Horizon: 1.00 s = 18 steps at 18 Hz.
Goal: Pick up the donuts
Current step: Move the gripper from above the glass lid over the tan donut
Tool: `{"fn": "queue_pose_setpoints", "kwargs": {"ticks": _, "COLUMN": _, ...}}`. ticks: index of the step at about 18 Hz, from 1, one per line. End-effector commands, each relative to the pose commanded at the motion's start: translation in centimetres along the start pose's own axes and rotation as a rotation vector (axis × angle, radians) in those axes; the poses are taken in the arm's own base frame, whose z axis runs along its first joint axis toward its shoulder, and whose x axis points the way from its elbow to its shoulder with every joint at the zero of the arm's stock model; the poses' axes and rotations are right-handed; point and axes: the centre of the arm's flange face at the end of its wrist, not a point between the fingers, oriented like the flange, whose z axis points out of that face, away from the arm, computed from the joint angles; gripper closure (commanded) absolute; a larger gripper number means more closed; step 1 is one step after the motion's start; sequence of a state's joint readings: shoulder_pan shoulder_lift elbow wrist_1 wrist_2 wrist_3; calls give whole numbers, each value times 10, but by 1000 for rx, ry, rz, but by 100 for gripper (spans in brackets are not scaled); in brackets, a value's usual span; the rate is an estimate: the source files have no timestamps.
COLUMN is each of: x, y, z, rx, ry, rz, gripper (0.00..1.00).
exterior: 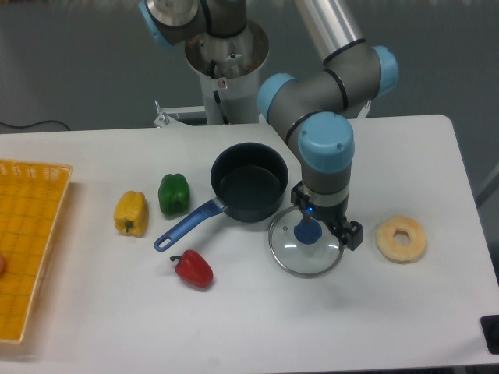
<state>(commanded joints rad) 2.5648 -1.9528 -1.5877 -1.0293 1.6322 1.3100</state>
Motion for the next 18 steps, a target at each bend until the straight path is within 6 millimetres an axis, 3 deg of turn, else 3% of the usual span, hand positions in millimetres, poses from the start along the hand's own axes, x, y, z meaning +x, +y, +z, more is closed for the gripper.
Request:
{"fn": "queue_pose_setpoints", "kwargs": {"ticks": 7, "x": 3, "y": 8, "z": 6, "rx": -12, "ry": 9, "rz": -22, "gripper": 0}}
{"fn": "queue_pose_setpoints", "kwargs": {"ticks": 11, "x": -20, "y": 51, "z": 17, "rx": -22, "ry": 12, "rz": -82, "gripper": 0}}
{"fn": "queue_pose_setpoints", "kwargs": {"ticks": 13, "x": -25, "y": 62, "z": 29, "rx": -25, "ry": 26, "rz": -76, "gripper": 0}}
{"fn": "queue_pose_setpoints", "kwargs": {"ticks": 18, "x": -44, "y": 98, "z": 35, "rx": -29, "ry": 16, "rz": -126, "gripper": 0}}
